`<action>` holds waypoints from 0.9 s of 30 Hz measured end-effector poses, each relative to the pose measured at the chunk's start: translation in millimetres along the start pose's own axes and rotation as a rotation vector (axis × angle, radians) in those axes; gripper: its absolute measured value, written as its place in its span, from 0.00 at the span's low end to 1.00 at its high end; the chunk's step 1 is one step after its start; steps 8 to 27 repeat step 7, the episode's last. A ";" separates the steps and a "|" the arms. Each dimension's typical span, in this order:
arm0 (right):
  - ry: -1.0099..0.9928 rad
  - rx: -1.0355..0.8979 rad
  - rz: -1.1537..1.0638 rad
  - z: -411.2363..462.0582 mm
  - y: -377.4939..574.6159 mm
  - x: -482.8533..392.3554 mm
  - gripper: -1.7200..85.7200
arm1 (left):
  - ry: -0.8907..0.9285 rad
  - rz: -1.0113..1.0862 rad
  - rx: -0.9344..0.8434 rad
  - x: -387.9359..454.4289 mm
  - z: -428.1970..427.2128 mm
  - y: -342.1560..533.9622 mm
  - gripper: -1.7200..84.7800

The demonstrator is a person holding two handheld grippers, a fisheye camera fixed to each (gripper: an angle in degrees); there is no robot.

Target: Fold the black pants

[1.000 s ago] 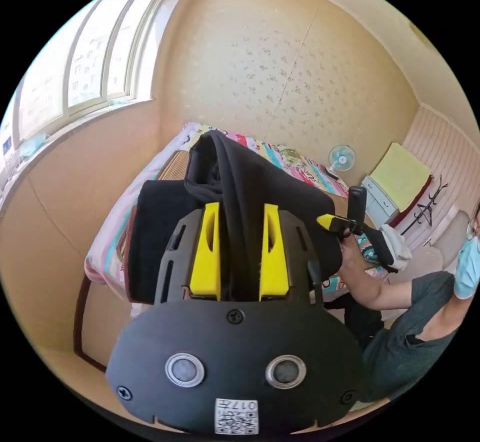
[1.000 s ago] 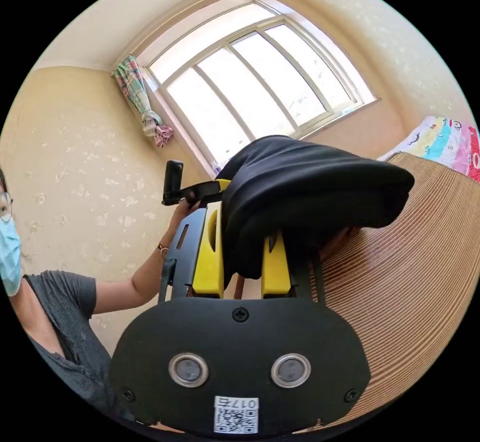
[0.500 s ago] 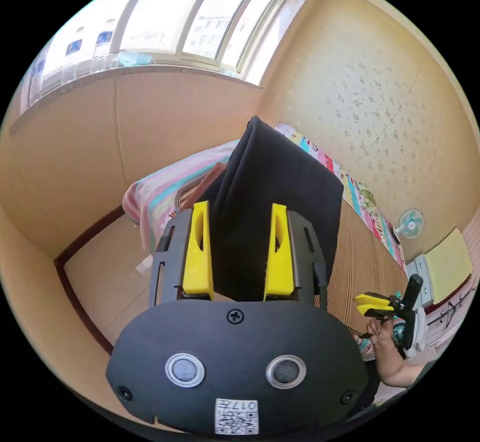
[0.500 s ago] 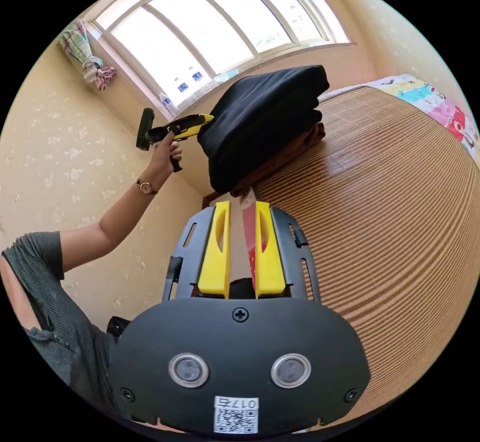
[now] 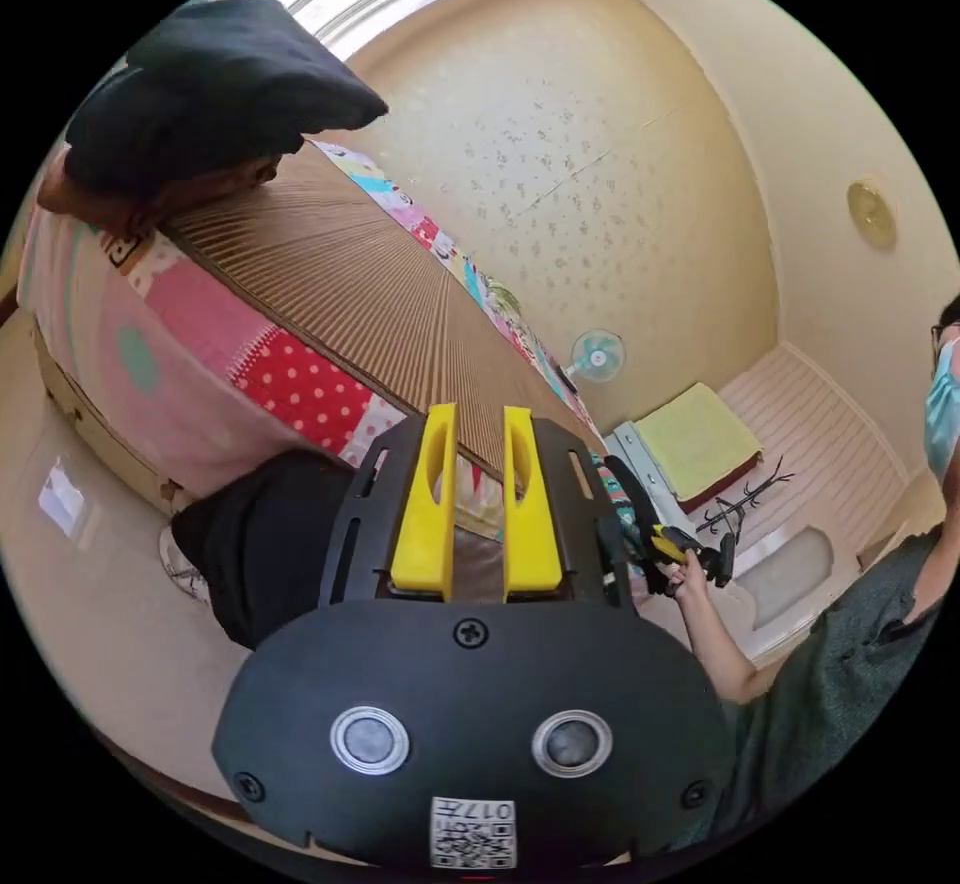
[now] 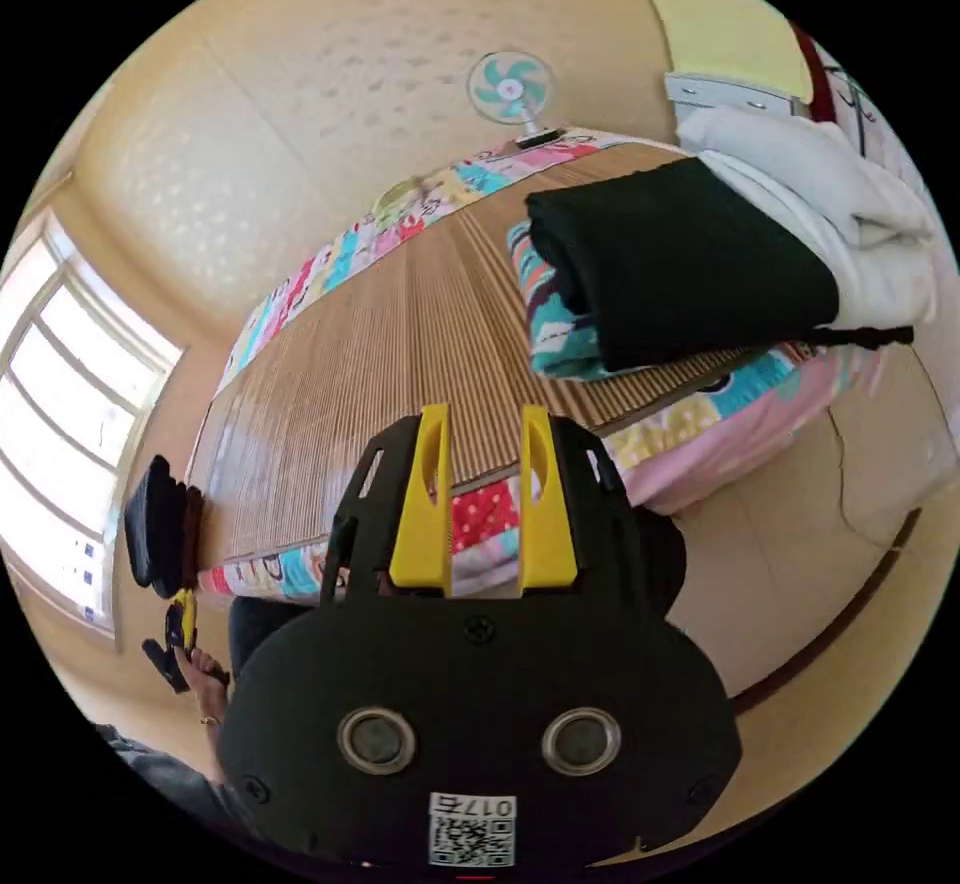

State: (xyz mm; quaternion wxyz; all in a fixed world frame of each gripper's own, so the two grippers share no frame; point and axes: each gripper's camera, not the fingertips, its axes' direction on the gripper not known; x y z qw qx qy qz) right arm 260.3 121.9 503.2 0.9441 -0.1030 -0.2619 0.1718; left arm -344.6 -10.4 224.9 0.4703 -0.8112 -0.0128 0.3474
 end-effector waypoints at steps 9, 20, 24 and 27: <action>-0.383 0.036 0.386 17.2 -45.3 125.5 0.21 | 0.260 0.206 -0.329 102.9 91.4 44.4 0.12; -0.383 0.036 0.386 17.2 -45.3 125.5 0.21 | 0.260 0.206 -0.329 102.9 91.4 44.4 0.12; -0.383 0.036 0.386 17.2 -45.3 125.5 0.21 | 0.260 0.206 -0.329 102.9 91.4 44.4 0.12; -0.383 0.036 0.386 17.2 -45.3 125.5 0.21 | 0.260 0.206 -0.329 102.9 91.4 44.4 0.12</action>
